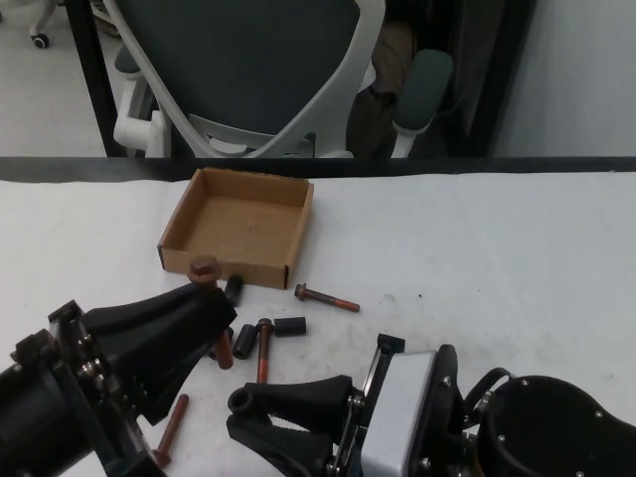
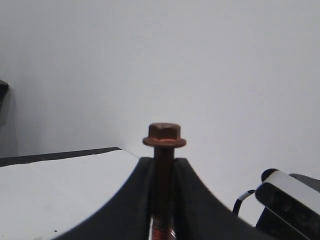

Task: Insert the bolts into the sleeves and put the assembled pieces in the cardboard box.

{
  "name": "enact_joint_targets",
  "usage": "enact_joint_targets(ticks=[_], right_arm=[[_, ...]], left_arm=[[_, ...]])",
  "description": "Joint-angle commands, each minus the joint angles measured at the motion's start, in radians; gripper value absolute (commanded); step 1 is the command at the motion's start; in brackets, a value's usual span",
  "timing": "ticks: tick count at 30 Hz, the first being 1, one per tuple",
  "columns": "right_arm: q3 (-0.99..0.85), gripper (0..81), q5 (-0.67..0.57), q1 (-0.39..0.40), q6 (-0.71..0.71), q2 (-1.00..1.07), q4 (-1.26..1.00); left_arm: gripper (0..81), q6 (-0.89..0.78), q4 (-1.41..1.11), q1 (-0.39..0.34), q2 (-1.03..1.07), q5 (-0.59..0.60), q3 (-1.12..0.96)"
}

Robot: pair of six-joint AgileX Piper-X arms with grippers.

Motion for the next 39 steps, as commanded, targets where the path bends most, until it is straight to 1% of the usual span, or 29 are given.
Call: enact_joint_targets(ticks=[1, 12, 23, 39], right_arm=[[-0.012, 0.2, 0.005, -0.002, -0.009, -0.003, -0.028], [-0.014, 0.2, 0.009, -0.002, -0.009, -0.003, -0.103], [-0.014, 0.2, 0.013, -0.002, -0.005, -0.003, -0.142], [-0.053, 0.2, 0.011, -0.002, 0.023, -0.003, -0.123]], left_arm=[[0.8, -0.003, -0.024, -0.004, 0.002, 0.027, 0.0], [0.8, 0.045, -0.002, -0.004, 0.002, 0.042, 0.0], [0.8, 0.05, -0.002, -0.004, 0.002, 0.042, 0.0], [0.8, 0.049, -0.019, -0.004, 0.002, 0.042, 0.0]])
